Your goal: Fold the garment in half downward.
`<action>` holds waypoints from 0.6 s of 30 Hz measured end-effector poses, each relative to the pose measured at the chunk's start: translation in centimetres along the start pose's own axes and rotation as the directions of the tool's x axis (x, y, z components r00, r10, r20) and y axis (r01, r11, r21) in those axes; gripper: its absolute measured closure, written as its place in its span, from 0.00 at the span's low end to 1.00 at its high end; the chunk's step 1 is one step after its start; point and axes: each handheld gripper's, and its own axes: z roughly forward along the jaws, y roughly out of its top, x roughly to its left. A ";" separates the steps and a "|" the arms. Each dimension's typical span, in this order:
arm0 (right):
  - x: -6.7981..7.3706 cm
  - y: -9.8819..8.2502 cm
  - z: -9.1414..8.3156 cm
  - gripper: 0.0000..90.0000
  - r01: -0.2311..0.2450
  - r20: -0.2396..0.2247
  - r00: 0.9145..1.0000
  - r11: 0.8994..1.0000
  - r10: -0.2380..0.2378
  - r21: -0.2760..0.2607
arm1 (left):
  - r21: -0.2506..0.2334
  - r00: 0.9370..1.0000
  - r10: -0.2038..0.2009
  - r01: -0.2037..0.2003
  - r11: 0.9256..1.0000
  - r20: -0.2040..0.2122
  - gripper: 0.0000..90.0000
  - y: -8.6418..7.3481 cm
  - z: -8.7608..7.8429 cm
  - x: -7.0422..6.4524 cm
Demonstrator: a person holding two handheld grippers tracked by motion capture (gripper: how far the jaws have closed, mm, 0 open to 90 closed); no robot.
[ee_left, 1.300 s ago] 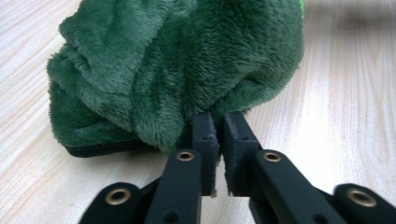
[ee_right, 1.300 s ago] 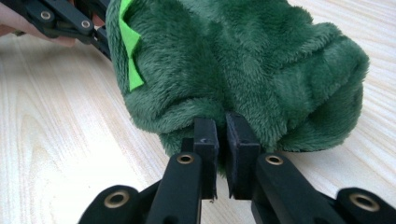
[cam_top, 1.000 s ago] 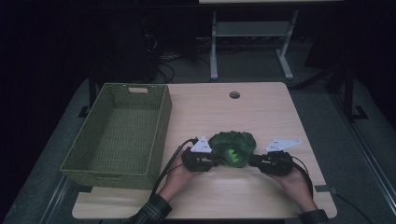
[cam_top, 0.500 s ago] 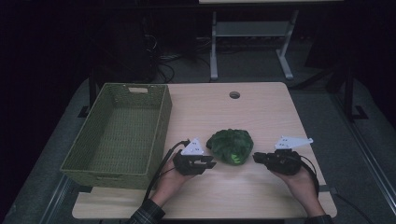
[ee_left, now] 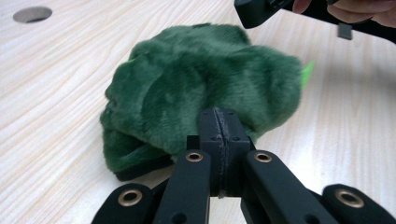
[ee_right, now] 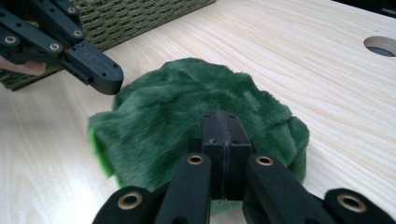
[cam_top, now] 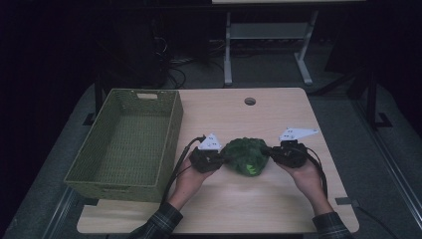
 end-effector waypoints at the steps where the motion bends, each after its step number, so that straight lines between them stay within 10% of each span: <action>1: -0.2 -0.1 0.3 1.00 -0.005 0.007 1.000 1.000 0.005 0.012 | 0.004 1.000 -0.005 0.005 1.000 0.000 1.00 -0.1 0.1 0.1; 18: -1.8 -2.8 3.3 1.00 -0.057 0.025 0.998 0.986 0.054 0.156 | 0.091 1.000 -0.022 0.023 0.996 -0.011 0.99 -1.5 3.6 1.3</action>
